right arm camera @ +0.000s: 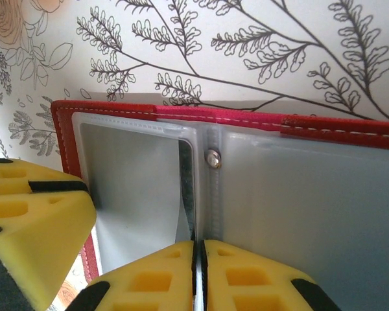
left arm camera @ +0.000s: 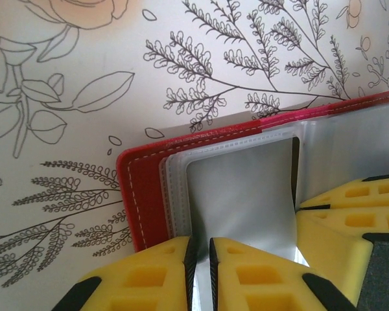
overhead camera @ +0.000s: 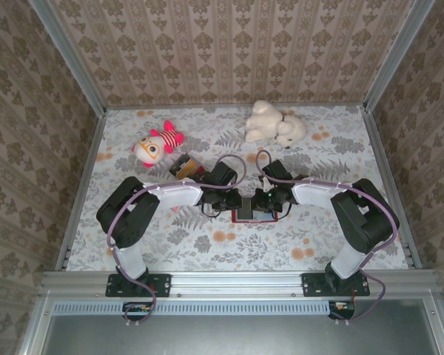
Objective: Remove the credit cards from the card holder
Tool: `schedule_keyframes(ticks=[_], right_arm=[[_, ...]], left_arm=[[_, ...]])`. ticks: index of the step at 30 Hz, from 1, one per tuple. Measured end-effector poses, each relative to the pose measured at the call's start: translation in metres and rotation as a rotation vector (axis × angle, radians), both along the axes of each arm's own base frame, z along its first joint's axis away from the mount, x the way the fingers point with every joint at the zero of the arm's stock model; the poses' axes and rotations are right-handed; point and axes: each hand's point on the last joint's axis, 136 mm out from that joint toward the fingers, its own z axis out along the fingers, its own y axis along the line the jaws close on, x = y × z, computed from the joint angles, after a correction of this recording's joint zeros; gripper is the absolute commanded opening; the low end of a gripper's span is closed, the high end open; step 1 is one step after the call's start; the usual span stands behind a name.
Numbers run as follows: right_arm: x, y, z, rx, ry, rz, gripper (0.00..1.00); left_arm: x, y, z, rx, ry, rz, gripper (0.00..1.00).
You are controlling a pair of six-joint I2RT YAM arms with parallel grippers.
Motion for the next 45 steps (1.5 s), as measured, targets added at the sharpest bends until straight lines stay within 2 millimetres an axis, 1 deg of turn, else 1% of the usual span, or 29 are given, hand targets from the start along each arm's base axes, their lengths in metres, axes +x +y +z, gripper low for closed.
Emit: schedule_keyframes(ticks=[6,11,18,22,30,37,45], right_arm=[[0.0,-0.004,0.002,-0.02,-0.013,0.0,0.12],[0.0,-0.008,0.007,-0.038,-0.028,-0.01,0.12],[0.002,-0.006,0.017,-0.017,-0.055,-0.005,0.18],[0.0,-0.004,0.018,-0.004,-0.05,0.006,0.22],[0.001,-0.002,0.015,0.004,-0.044,0.005,0.19],[-0.002,-0.003,0.007,-0.005,-0.026,0.006,0.19],[-0.004,0.0,0.004,0.008,-0.012,0.015,0.14]], left_arm=[[-0.001,0.003,-0.002,0.016,0.002,-0.002,0.16],[-0.003,0.005,-0.003,0.025,0.006,-0.007,0.12],[-0.004,0.007,-0.004,0.038,0.008,-0.016,0.1],[-0.003,0.007,-0.002,0.043,0.005,-0.025,0.09],[-0.003,0.006,-0.001,0.043,0.005,-0.027,0.08],[-0.004,0.007,-0.002,0.045,0.006,-0.028,0.08],[-0.004,0.007,-0.002,0.045,0.007,-0.028,0.08]])
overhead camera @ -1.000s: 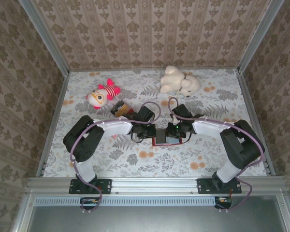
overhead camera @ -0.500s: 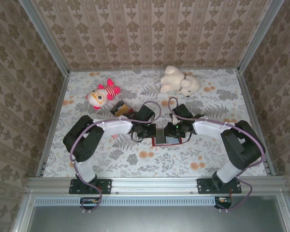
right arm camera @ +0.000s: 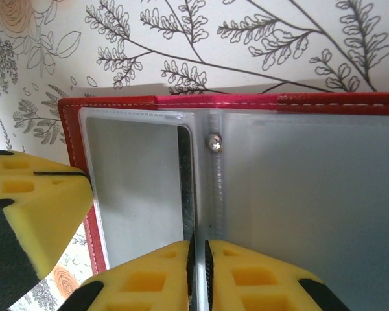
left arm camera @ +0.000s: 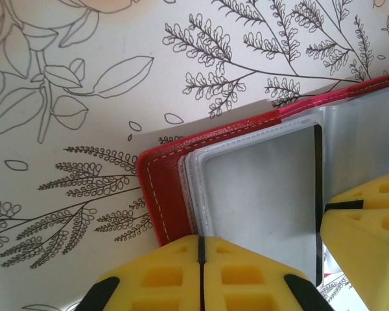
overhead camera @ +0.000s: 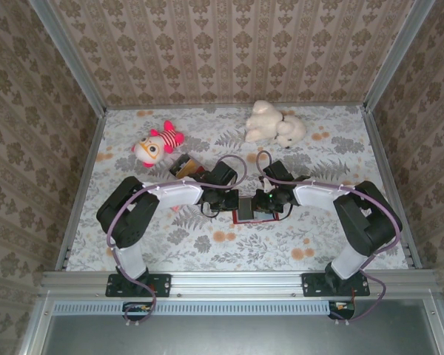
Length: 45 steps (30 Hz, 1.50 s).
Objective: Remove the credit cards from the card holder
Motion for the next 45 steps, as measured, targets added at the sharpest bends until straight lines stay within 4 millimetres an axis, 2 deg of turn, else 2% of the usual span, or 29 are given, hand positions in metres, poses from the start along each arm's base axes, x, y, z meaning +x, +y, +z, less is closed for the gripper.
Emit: schedule_keyframes(ticks=[18,23,34,45], right_arm=[[0.001,0.004,-0.003,0.015,0.003,0.008,0.17],[0.001,0.006,-0.004,0.027,0.005,0.013,0.15],[0.001,0.006,-0.003,0.029,0.004,0.014,0.02],[0.001,-0.001,0.014,0.007,-0.034,-0.004,0.0]], left_arm=[[0.0,0.0,0.0,-0.001,0.002,-0.002,0.07],[0.0,0.0,-0.001,0.0,0.004,-0.002,0.06],[0.0,0.001,-0.003,0.007,0.003,-0.008,0.06],[0.0,0.001,-0.002,0.009,-0.005,-0.023,0.06]])
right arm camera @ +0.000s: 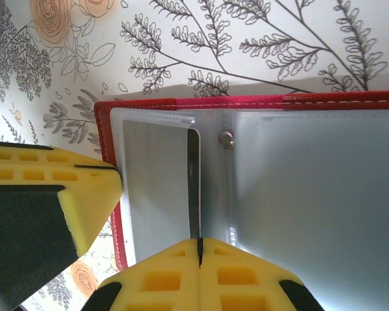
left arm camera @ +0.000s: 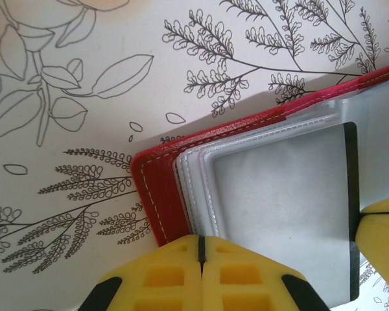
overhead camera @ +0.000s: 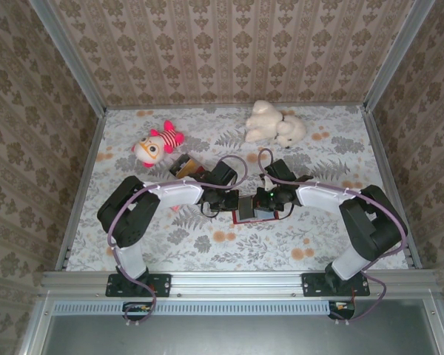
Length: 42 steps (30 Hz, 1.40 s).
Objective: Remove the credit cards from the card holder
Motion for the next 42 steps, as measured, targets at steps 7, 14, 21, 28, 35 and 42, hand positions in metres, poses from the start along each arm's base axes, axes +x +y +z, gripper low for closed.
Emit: schedule_keyframes(ticks=[7,14,21,28,35,42], right_arm=[[-0.003,-0.007,-0.005,-0.037,0.015,-0.012,0.0],[-0.003,-0.009,-0.007,-0.045,0.018,-0.015,0.0],[-0.003,-0.009,-0.008,-0.046,0.018,-0.013,0.0],[-0.002,-0.01,-0.008,-0.042,0.017,-0.018,0.0],[0.0,-0.01,-0.008,-0.018,0.018,-0.024,0.0],[-0.002,-0.01,-0.008,-0.002,0.024,-0.021,0.0]], left_arm=[[0.0,0.0,0.002,-0.004,-0.005,-0.004,0.07],[0.002,-0.015,0.024,-0.077,-0.057,-0.052,0.07],[0.0,-0.022,0.024,-0.094,-0.053,-0.07,0.04],[0.001,-0.019,0.015,-0.063,-0.043,-0.062,0.02],[0.001,-0.012,0.005,-0.018,-0.033,-0.05,0.02],[0.001,-0.011,0.002,-0.011,-0.03,-0.048,0.02]])
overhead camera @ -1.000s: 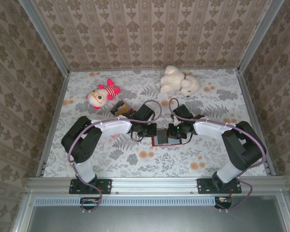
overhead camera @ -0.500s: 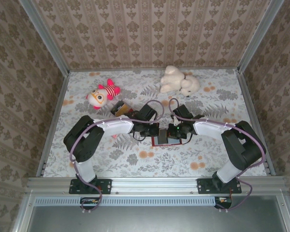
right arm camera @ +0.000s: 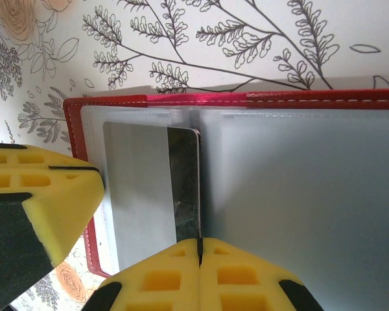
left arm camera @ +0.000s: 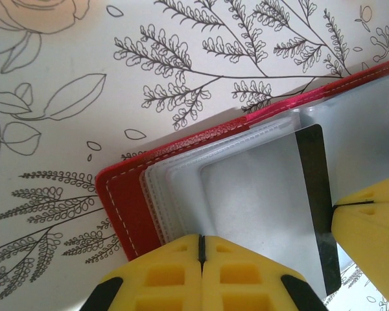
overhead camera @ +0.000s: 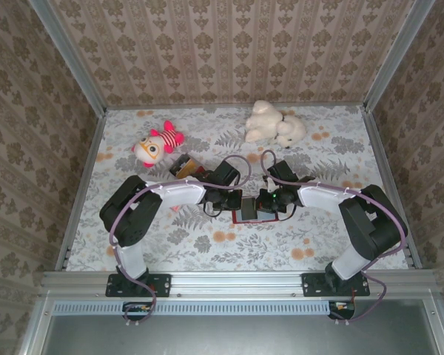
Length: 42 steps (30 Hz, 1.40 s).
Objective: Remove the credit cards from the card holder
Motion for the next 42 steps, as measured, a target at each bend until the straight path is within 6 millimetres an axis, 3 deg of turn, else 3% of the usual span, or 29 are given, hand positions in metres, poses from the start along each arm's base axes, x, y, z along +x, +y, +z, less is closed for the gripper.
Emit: schedule_keyframes(ticks=[6,11,16,19,27,42], right_arm=[[0.0,-0.001,0.0,-0.004,0.0,-0.004,0.01],[-0.001,-0.001,-0.003,0.002,0.004,-0.006,0.24],[-0.002,0.004,-0.004,0.029,0.007,0.009,0.27],[-0.002,0.006,-0.006,0.038,0.014,0.014,0.26],[-0.001,0.008,-0.008,0.054,0.018,0.017,0.12],[0.004,0.0,0.002,0.079,-0.002,-0.005,0.03]], left_arm=[[0.002,0.002,0.0,0.001,-0.001,0.006,0.02],[0.002,0.002,-0.001,0.003,0.0,0.004,0.02],[0.002,0.001,-0.001,0.001,0.002,0.003,0.02],[0.002,0.001,-0.001,0.001,0.002,0.003,0.02],[0.003,0.001,-0.001,0.001,0.002,0.004,0.02],[0.006,0.004,-0.001,0.001,0.002,0.014,0.01]])
